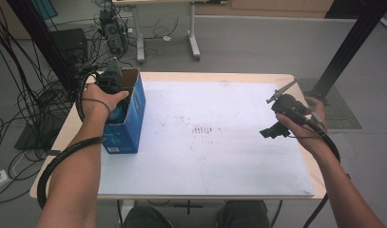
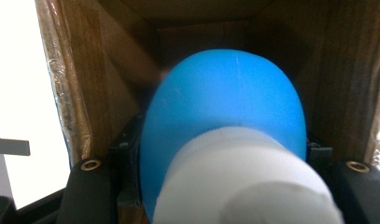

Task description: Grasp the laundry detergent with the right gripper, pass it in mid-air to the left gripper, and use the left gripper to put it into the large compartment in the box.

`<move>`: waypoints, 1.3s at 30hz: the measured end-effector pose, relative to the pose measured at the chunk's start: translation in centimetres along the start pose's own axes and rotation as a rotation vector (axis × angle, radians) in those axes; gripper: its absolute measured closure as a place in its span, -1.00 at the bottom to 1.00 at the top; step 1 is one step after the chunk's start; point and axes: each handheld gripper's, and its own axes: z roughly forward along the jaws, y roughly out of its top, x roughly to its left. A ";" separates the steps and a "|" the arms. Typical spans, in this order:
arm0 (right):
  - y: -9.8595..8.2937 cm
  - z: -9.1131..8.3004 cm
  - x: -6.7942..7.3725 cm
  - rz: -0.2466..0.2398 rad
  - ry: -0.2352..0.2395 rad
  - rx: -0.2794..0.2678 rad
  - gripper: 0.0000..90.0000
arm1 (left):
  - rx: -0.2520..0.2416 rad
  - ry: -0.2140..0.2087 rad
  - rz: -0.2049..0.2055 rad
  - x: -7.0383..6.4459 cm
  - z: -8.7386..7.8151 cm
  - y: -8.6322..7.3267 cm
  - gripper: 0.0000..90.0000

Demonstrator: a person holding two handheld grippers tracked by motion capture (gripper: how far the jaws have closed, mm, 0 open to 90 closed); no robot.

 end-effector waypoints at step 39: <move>0.0 -0.3 0.2 -0.005 -0.009 0.012 -0.90 | -0.012 -0.004 -0.004 0.1 0.1 -0.1 -0.19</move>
